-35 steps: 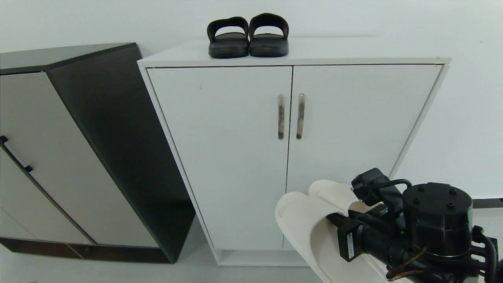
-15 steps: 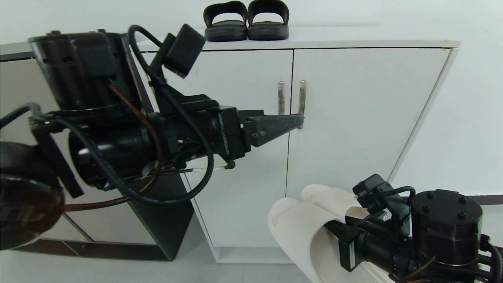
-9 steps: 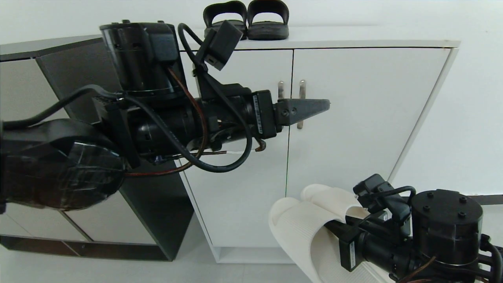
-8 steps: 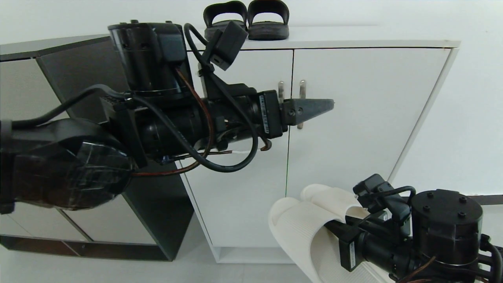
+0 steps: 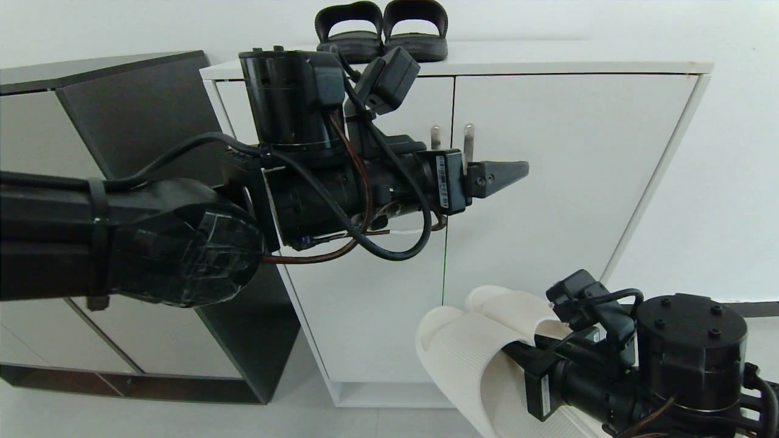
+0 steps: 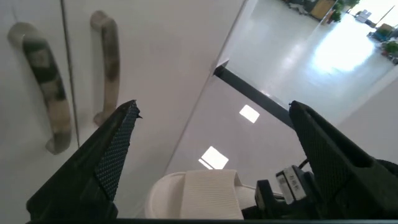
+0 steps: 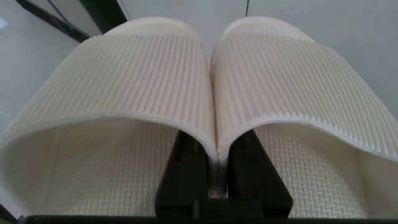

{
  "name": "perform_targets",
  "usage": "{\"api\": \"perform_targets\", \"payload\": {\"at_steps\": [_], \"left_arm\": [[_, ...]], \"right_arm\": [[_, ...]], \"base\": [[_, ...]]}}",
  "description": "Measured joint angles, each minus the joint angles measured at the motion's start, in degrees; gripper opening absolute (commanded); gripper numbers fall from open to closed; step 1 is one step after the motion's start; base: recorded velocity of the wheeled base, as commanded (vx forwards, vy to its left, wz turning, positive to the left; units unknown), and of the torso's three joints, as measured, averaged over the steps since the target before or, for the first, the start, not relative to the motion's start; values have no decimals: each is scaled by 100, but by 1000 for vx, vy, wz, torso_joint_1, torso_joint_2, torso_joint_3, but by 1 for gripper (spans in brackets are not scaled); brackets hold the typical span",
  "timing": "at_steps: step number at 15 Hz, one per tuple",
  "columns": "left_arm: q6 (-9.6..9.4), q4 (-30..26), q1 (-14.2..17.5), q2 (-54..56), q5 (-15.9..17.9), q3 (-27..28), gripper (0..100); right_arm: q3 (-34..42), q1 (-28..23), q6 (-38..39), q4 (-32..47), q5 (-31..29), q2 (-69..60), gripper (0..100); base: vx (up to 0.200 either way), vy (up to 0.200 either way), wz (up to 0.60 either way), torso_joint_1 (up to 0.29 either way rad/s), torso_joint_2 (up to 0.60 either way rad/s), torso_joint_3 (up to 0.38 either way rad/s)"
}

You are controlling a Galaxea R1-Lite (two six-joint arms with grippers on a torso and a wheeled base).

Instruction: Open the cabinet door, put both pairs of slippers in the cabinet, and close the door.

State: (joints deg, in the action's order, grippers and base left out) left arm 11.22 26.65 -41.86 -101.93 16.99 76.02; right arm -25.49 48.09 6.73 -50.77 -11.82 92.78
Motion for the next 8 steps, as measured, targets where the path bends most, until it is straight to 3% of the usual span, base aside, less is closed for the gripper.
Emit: {"api": "perform_targets", "payload": {"at_steps": [2,8], "left_arm": [[-88,-126,13,-110,-176,199,100],[-106,-254,129,-489,-282,702,100]], "right_arm": [[0,2,-6,0,-5,0,0],[-9,9,-6,0,-10,0,0]], "base": [[0,0,0,0,0,0],[0,0,0,0,0,0]]}}
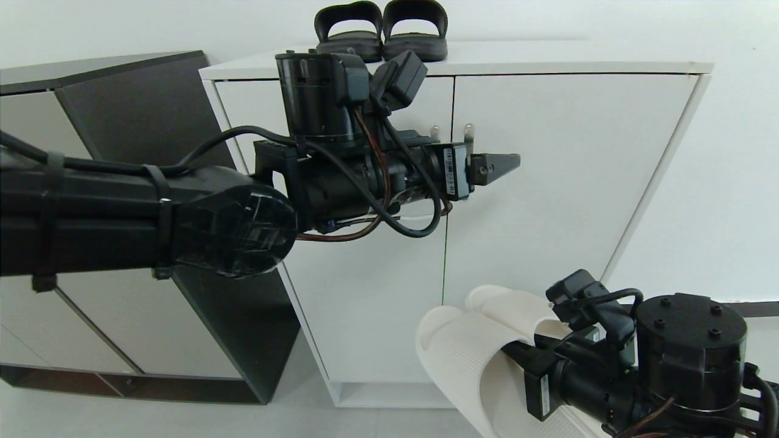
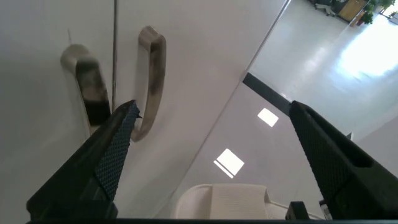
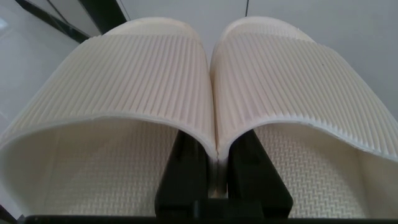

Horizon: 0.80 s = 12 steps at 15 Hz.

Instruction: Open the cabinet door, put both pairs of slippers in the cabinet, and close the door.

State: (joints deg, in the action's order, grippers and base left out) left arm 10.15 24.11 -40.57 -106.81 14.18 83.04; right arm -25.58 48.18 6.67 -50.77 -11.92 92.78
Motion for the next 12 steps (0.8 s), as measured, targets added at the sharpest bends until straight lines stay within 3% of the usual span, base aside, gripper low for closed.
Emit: {"api": "perform_targets", "payload": {"at_steps": [6,7,12], "left_arm": [[10,-167,2,-363,16,510,100],[10,-165,2,-391,16,524,0],[21,-173,-46,-413,7,491,0]], "right_arm": [[0,-5,0,0,-1,0,0],[0,-5,0,0,-1,0,0],[100,-5,-49,6,111,-6,0]], "base": [[0,0,0,0,0,0],[0,0,0,0,0,0],[0,0,0,0,0,0]]}}
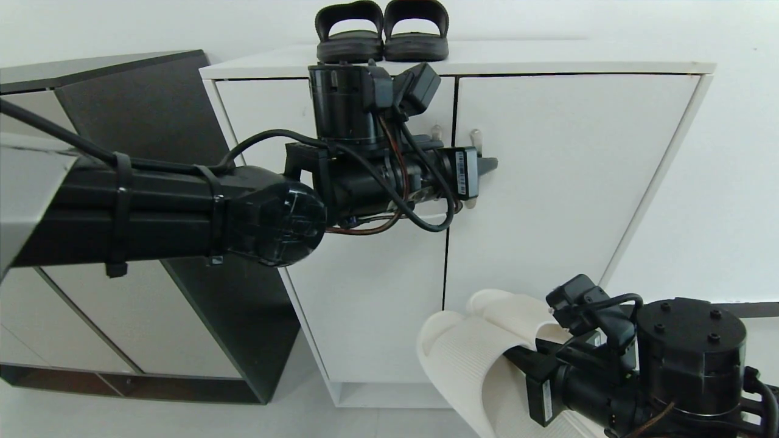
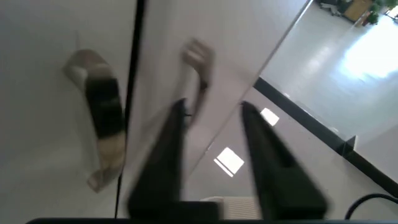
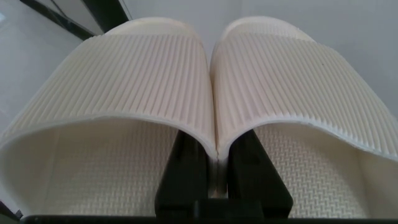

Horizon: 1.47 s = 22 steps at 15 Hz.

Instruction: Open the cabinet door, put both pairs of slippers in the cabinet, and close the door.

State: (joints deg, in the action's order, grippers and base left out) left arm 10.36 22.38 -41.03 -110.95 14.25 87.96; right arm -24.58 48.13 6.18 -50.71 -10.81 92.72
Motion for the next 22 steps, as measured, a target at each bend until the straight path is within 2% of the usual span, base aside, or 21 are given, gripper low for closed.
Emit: {"api": "perform_targets", "payload": {"at_steps": [6,10,13,16,19,22], "left_arm": [[20,66,-402,505,55,-636,0],[9,83,-507,855,13,-1053,0],[-10,72,-566,1326,9,-1635,0],[1,72,-511,1783,48,-2050,0],[80,112,-277,1790,143,-1910,0],[145,572,-122,1329,208,-1431,0]], "right_arm": [[534,10,-347,18,1328,-468,0],[755,22,-553,20,1423,-684,0],[788,33,-558,20,1415,-728,0],[788,49,-564,20,1414,-733,0],[788,74,-567,20,1412,-733,0],[788,151,-564,44,1393,-733,0]], "base": [[0,0,0,0,0,0],[0,0,0,0,0,0],[0,0,0,0,0,0],[0,0,0,0,0,0],[0,0,0,0,0,0],[0,0,0,0,0,0]]}}
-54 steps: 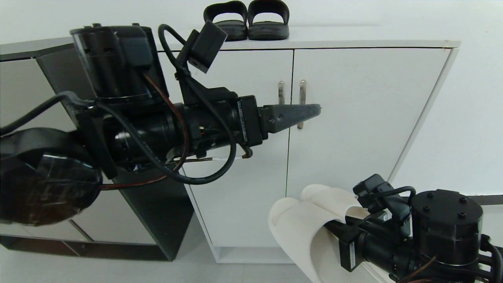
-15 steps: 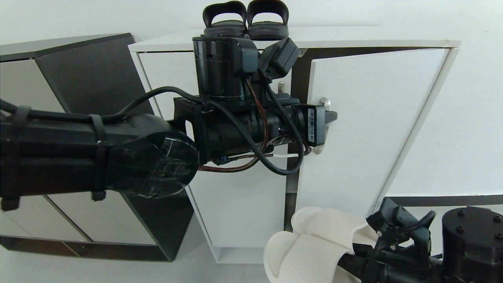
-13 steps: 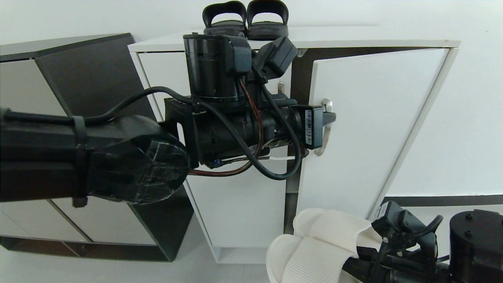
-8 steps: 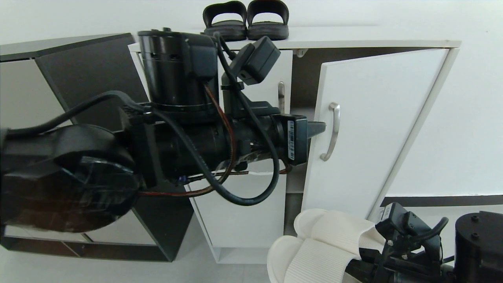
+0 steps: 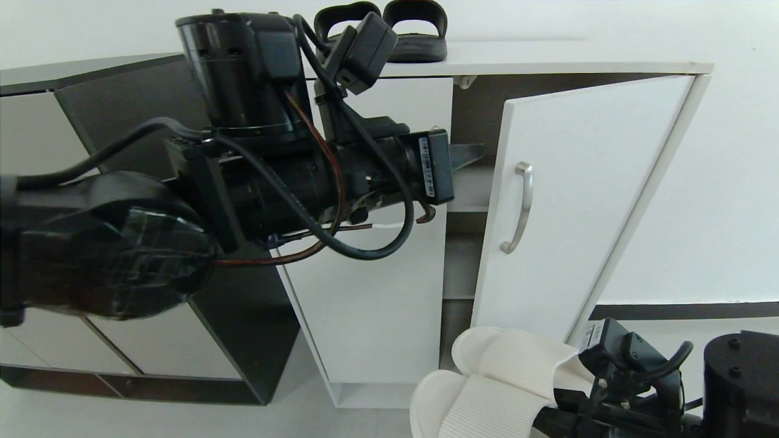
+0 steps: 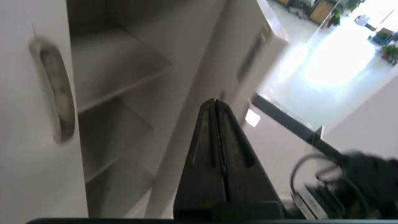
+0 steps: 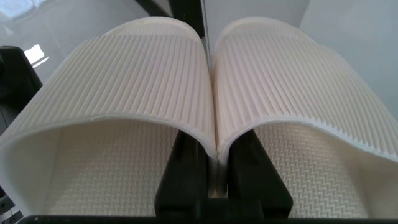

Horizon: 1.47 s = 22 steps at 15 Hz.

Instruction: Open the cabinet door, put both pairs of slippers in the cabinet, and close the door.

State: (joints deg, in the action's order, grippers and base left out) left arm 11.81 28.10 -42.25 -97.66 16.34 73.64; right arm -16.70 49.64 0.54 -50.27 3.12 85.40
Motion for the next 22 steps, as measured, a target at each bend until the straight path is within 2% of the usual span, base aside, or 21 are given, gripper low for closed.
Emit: {"api": "perform_targets", "payload": {"at_steps": [5,9,12,15,17,19,22], "left_arm": [[107,12,118,-925,11,894,0],[102,1,113,-1224,-9,1023,0],[96,80,-116,-1050,-6,612,0],[41,380,-848,-809,-17,183,0],[4,529,-1143,-757,-28,59,0],[-10,670,-1180,-708,-99,-74,0],[-79,901,-896,-289,-708,-595,0]], "right_arm": [[-18,302,9,265,-167,11,0],[28,411,17,271,-168,24,0],[94,597,17,276,-168,16,0],[183,862,24,271,-226,24,0],[140,885,77,266,-460,71,0],[24,851,187,249,-724,162,0],[-477,573,564,222,-1434,455,0]], "base": [[0,0,0,0,0,0],[-200,0,0,2,4,0],[-200,0,0,-1,-1,4],[-200,0,0,-1,4,5],[-200,0,0,-7,2,5],[0,0,0,0,0,0],[0,0,0,0,0,0]]}}
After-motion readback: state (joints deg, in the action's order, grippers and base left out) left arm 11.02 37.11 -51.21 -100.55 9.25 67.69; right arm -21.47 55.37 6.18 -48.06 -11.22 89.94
